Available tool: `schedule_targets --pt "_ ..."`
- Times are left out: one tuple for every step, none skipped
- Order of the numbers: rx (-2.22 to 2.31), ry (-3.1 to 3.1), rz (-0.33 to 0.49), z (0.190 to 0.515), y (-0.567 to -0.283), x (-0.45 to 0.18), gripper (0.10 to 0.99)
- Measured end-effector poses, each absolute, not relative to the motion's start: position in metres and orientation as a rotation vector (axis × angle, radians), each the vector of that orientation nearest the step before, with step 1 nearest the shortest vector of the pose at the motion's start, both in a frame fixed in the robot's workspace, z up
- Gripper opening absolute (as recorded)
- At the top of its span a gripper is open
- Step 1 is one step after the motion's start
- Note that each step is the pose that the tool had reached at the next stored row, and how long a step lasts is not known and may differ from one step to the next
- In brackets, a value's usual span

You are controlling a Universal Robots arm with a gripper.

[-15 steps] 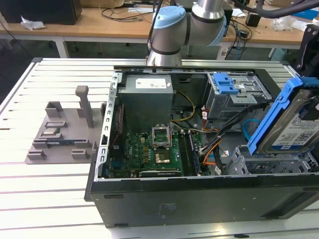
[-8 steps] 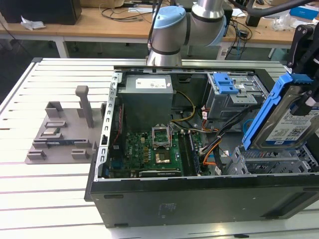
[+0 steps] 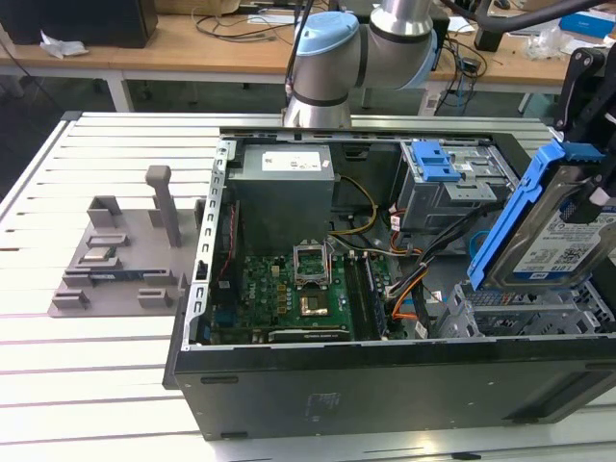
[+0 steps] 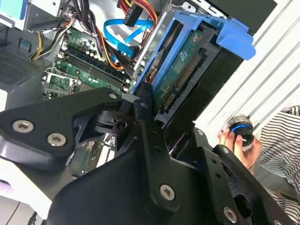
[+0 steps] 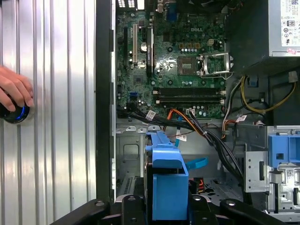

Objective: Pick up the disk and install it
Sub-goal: 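Pick up the disk, then insert the disk into the insertion slot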

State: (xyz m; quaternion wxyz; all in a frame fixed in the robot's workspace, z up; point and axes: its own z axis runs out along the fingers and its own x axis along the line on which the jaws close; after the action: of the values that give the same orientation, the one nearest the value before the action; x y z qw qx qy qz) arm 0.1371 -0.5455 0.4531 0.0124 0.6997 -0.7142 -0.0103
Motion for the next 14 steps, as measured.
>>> schedule_targets --pt "2.181 -2.226 -0.032 0.453 -0.545 0.137 0.365" --pt "2.181 -2.226 -0.032 0.453 -0.545 0.137 0.365" --pt "2.181 -2.226 -0.032 0.453 -0.545 0.137 0.365" --pt "2.181 -2.226 -0.032 0.453 -0.545 0.137 0.365" --pt "2.181 -2.226 -0.032 0.452 -0.545 0.137 0.365" --pt "2.181 -2.226 -0.032 0.451 -0.545 0.137 0.365" --pt "2.181 -2.226 -0.032 0.450 -0.545 0.137 0.365" --pt "2.181 -2.226 -0.032 0.449 -0.545 0.137 0.365" --pt "2.181 -2.226 -0.032 0.448 -0.545 0.137 0.365" --pt "2.181 -2.226 -0.032 0.447 -0.545 0.137 0.365" --pt "2.181 -2.226 -0.032 0.446 -0.545 0.137 0.365" --pt "2.181 -2.226 -0.032 0.445 -0.545 0.137 0.365" --pt "2.181 -2.226 -0.032 0.444 -0.545 0.138 0.365" --pt "2.181 -2.226 -0.032 0.441 -0.545 0.139 0.365"
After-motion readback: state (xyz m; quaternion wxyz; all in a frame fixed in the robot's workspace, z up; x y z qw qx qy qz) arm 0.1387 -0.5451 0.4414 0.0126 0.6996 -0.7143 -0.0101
